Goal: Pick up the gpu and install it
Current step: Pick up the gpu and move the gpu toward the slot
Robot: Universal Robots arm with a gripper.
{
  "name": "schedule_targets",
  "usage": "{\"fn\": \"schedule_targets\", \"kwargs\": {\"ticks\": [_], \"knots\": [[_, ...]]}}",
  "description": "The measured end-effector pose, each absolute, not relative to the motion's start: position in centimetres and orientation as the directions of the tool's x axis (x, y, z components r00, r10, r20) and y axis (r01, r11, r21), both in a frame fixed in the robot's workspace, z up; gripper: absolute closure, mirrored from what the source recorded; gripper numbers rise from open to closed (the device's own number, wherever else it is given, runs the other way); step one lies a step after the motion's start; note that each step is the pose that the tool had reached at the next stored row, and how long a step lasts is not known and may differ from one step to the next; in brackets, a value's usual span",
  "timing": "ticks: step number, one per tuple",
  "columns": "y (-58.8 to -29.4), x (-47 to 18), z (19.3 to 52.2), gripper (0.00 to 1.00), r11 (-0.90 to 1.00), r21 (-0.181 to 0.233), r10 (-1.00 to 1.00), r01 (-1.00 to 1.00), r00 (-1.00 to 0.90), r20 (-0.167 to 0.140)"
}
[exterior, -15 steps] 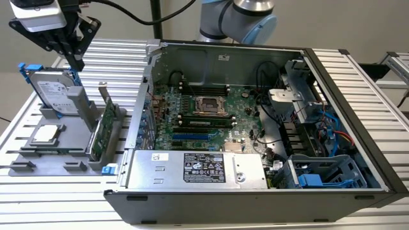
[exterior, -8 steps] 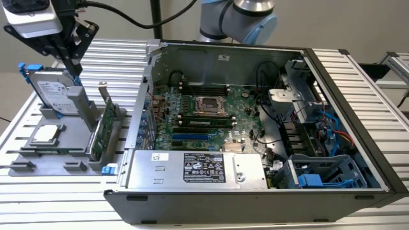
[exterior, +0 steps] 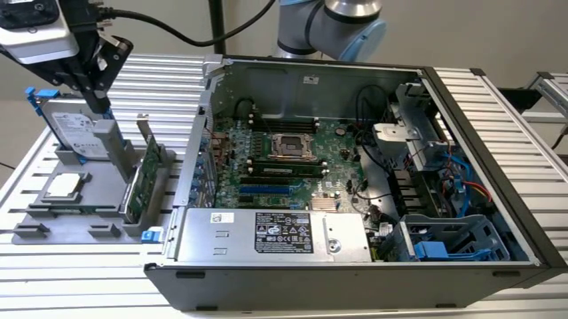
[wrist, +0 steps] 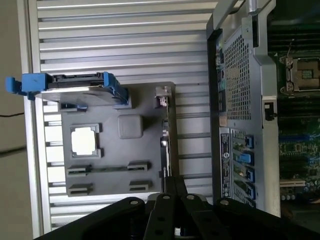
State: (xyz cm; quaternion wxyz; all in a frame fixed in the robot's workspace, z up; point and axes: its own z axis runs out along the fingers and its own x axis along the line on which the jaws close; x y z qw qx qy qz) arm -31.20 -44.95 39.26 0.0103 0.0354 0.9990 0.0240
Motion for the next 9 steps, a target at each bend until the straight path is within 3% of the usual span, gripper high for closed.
{"fn": "schedule_targets", "kwargs": {"ticks": [9], "knots": [[-46.4, -31.2, 39.3, 1.00, 0.996, 0.049, 0.071, 0.070, -0.997, -0.019]]}}
